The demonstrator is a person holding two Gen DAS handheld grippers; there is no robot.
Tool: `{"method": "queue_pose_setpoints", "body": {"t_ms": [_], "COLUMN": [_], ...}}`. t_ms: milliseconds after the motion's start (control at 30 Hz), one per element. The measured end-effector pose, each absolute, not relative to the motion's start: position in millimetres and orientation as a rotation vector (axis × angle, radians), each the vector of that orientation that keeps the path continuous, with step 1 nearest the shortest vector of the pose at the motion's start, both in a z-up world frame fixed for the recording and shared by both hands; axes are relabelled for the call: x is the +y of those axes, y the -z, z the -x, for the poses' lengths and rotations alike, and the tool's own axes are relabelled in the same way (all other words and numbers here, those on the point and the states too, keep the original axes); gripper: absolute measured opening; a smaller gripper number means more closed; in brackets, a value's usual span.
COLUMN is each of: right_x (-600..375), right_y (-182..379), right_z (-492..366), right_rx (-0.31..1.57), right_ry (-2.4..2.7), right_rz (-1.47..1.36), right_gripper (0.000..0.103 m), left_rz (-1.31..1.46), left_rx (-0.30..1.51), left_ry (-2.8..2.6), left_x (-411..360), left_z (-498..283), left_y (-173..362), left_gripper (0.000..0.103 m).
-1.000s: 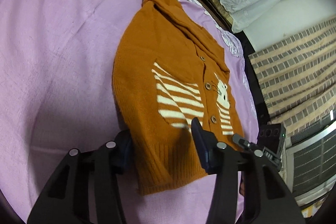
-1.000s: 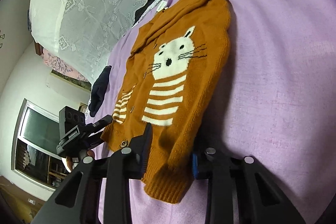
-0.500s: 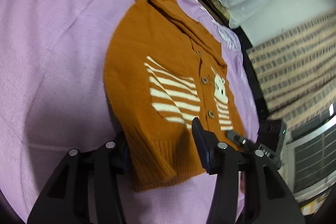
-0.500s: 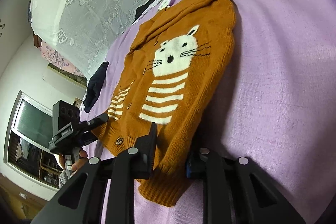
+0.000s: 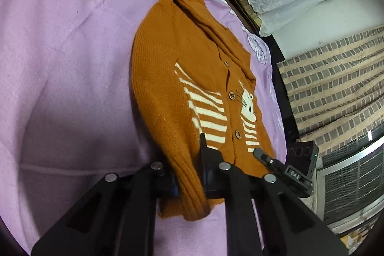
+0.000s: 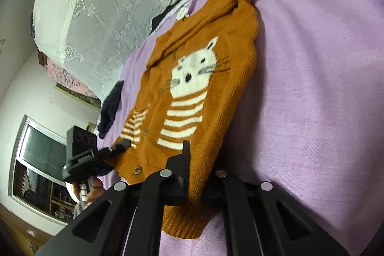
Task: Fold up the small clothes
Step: 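Grasp the hem with the left gripper while the right gripper grasps the hem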
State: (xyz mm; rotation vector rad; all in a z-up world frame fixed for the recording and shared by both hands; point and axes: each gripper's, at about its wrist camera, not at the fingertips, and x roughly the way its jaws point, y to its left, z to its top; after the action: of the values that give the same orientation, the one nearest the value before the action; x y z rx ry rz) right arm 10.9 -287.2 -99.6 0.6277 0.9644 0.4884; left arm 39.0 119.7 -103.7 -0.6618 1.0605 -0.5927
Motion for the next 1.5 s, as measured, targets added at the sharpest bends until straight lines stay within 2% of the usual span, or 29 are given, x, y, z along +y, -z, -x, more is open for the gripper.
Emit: {"method": "queue_pose_setpoints", "body": {"t_ms": [200,400,433,467,533,600,633,700,733,967,1233,1500], "right_x": [-304,-310,-311,-312,-307,-298,-294,-290,-289,-298,-311,-311], "right_y": [76,101,105,104,99,97,97,95,95,78,73,48], "right_z": [-2,-5,-5,-4,-2,-1,0,2,2,14,-7,-23], "right_rx": [0.886,1.007,1.014,1.009,0.994,0.992,0.989,0.981,0.979,0.886,0.921,0.882], "right_ry": [-0.518,-0.485,-0.484,-0.489,-0.512,-0.504,-0.501,-0.496,-0.497,-0.528,-0.585,-0.597], "right_rz": [-0.676,-0.666,-0.675,-0.677,-0.651,-0.593,-0.568,-0.544,-0.54,-0.569,-0.697,-0.673], "right_gripper": [0.006,0.008,0.011,0.019,0.028,0.028,0.027,0.011,0.006,0.005,0.005,0.005], "left_rz": [0.65,0.755,0.779,0.796,0.804,0.787,0.762,0.719,0.701,0.597,0.615,0.536], "left_rx": [1.03,1.098,1.105,1.114,1.122,1.132,1.124,1.103,1.089,0.952,0.962,0.917], "left_ry": [0.617,0.592,0.592,0.596,0.598,0.6,0.604,0.599,0.599,0.586,0.592,0.581], "left_x": [115,130,132,133,132,128,126,122,120,116,119,110], "left_z": [-16,-15,-16,-18,-21,-25,-26,-23,-21,1,-9,-30], "left_y": [96,117,121,124,126,125,123,118,115,83,72,46], "left_gripper": [0.009,0.009,0.009,0.009,0.01,0.01,0.009,0.007,0.004,0.003,0.003,0.004]}}
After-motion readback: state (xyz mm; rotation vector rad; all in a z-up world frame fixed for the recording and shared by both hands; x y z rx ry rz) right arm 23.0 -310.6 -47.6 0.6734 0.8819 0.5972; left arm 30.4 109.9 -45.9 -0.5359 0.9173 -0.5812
